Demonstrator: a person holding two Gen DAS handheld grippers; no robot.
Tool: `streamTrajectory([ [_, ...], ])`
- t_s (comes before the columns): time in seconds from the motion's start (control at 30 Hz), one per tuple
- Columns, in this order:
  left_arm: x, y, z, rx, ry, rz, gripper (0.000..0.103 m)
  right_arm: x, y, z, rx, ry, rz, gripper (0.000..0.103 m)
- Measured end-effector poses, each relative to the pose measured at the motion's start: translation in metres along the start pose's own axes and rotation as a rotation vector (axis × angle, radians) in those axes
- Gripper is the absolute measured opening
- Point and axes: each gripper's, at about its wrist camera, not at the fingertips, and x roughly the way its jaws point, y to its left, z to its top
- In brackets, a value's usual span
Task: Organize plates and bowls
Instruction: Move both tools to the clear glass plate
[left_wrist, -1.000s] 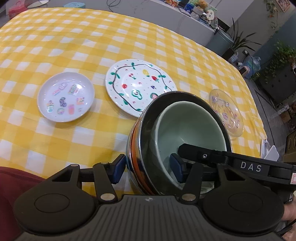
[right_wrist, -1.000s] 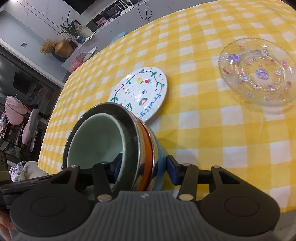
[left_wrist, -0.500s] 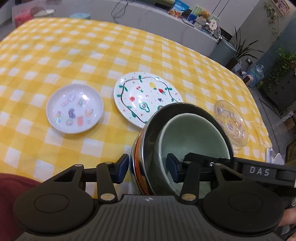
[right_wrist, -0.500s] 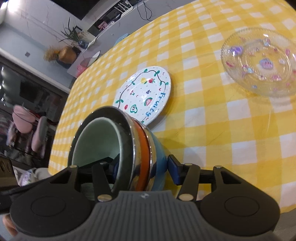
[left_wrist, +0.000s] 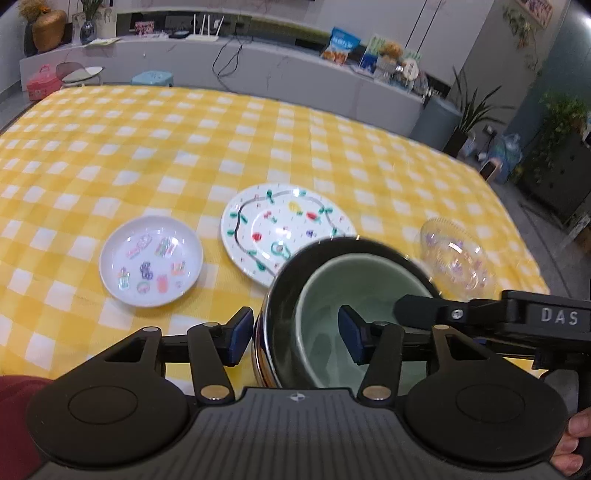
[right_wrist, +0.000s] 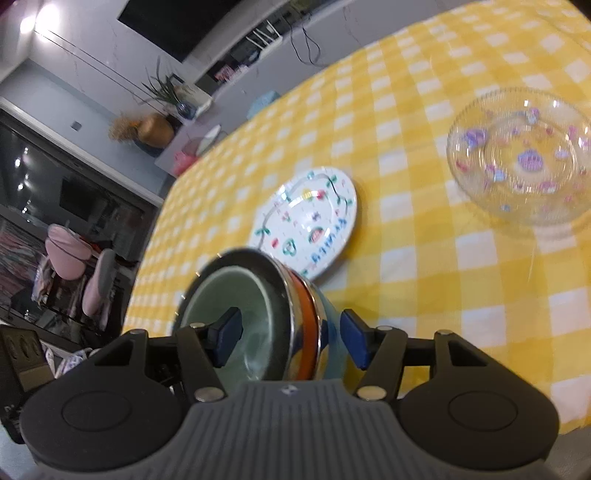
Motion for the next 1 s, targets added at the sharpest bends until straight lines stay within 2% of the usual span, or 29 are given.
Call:
streamTrajectory([
  [0.07,-0.003,0.0,0.002,0.006,-0.014,-0.003,0.062,-0.01,-0.002,0.004,-0.01,-0.023,0.015,0.07],
  [0.23,-0.014,-0.004,0.007,0.015,-0.036,-0.029,0.065,-0.043,-0.014,0.015,0.012,-0.095,0.03,0.07],
  [0.4,-0.028,-0.023,0.013,0.127,-0.084,0.095,0.07,-0.091,-0.036,0.027,0.093,-0.256,-0.029,0.07],
  [0.53,-0.03,-0.038,0.02,0.222,-0.097,0.251,0.071,-0.129,-0.057,0.036,0.097,-0.365,-0.165,0.07],
  [0.6,-0.03,-0.041,0.026,0.237,-0.106,0.271,0.071,-0.143,-0.071,0.039,0.109,-0.399,-0.237,0.07],
  [0.67,-0.028,-0.043,0.038,0.217,-0.092,0.233,0.071,-0.15,-0.09,0.039,0.174,-0.411,-0.22,0.069],
  [0.7,-0.024,-0.043,0.045,0.2,-0.072,0.191,0.071,-0.152,-0.099,0.038,0.214,-0.408,-0.202,0.069],
  [0.8,-0.001,-0.039,0.075,0.111,0.036,-0.007,0.069,-0.144,-0.11,0.037,0.246,-0.377,-0.202,0.055],
  [0.87,0.018,-0.041,0.095,0.077,0.093,-0.123,0.066,-0.138,-0.112,0.038,0.238,-0.357,-0.225,0.053],
  [0.93,0.036,-0.049,0.108,0.094,0.123,-0.199,0.063,-0.131,-0.118,0.038,0.251,-0.335,-0.221,0.045],
  [1.0,0.054,-0.058,0.118,0.136,0.148,-0.257,0.062,-0.125,-0.126,0.04,0.28,-0.317,-0.216,0.043],
])
